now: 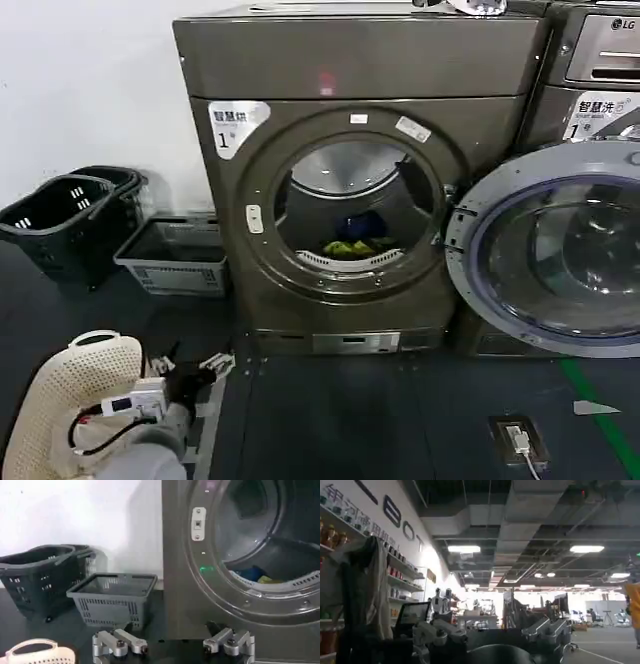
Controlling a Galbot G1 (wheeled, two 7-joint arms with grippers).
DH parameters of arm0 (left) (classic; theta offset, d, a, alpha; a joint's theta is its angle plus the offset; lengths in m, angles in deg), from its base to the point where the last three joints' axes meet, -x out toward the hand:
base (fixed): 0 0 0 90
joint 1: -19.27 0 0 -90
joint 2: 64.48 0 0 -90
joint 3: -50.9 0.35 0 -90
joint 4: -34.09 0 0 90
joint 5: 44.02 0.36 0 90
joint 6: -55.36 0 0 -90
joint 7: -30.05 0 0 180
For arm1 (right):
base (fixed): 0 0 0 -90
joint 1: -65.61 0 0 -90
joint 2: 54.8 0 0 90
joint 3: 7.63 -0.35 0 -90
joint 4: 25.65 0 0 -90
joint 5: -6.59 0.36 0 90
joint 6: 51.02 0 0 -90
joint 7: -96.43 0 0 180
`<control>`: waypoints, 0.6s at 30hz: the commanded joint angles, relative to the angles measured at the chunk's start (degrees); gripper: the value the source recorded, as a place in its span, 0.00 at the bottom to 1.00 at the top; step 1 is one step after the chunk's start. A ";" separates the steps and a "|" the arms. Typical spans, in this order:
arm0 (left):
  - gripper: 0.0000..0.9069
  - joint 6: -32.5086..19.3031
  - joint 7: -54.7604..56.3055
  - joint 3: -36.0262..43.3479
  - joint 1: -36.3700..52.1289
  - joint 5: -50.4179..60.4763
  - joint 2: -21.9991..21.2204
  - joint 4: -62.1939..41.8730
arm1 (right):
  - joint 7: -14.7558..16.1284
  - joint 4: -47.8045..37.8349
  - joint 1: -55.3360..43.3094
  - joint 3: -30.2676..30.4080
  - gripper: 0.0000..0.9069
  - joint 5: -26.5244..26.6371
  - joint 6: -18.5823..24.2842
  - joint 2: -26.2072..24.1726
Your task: Grasp the clothes from the dryer.
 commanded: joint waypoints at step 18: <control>1.00 2.81 0.11 0.13 0.20 -0.09 -0.19 -0.25 | -0.28 -0.97 0.45 -0.35 1.00 -0.05 0.53 0.13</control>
